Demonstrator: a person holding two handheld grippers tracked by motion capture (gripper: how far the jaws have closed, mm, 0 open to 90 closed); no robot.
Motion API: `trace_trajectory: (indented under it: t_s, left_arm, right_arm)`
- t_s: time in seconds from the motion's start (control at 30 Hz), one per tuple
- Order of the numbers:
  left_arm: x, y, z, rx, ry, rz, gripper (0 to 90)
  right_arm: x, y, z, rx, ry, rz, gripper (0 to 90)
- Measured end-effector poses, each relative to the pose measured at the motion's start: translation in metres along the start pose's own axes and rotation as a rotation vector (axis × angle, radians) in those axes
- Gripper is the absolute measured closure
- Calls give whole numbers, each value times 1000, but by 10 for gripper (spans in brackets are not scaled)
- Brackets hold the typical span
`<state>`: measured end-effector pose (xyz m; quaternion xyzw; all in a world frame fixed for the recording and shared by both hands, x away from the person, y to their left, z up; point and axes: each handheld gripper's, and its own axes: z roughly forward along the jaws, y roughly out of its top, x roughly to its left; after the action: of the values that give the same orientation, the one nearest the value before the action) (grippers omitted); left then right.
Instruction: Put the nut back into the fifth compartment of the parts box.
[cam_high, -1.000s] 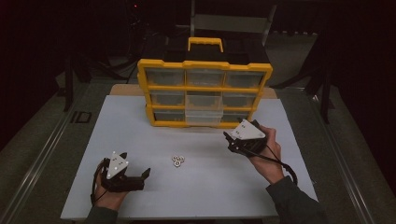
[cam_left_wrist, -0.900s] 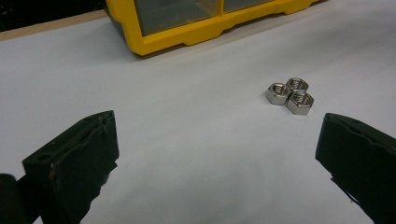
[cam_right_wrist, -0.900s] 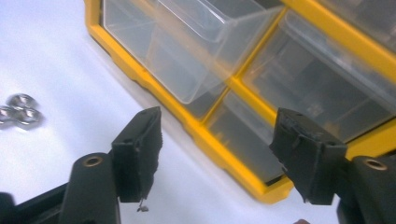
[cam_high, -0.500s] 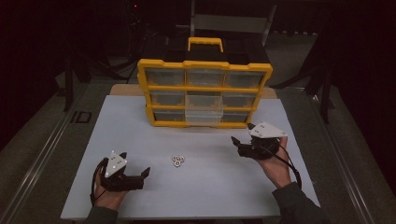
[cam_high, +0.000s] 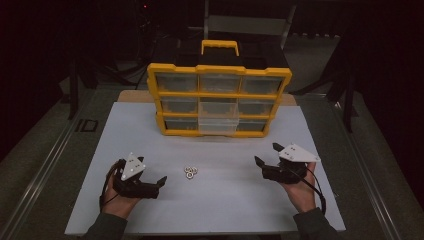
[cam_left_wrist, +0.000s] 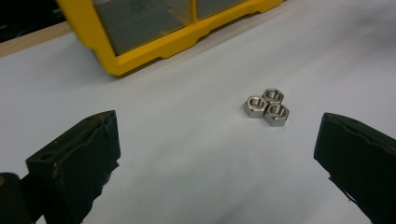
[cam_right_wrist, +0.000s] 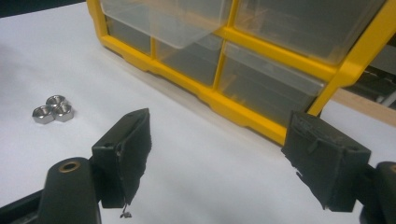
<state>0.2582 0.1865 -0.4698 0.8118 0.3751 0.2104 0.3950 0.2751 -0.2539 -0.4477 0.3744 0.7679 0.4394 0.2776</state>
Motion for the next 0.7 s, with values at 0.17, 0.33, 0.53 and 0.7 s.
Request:
trace_trajectory:
  t_s: [0.17, 0.33, 0.53, 0.7]
  left_arm:
    - [4, 14, 5, 57, -31, 40, 7]
    - [7, 29, 9, 100, -55, 78, 7]
    - [8, 46, 19, 145, -75, 126, 7]
    - [8, 58, 29, 177, -106, 151, 7]
  right_arm:
    - [-2, -14, -3, -10, -11, 25, 217]
    - [-9, -19, -8, -22, -28, 43, 215]
    - [-11, -19, -12, -46, -34, 49, 208]
    - [-12, -20, -14, -52, -35, 53, 205]
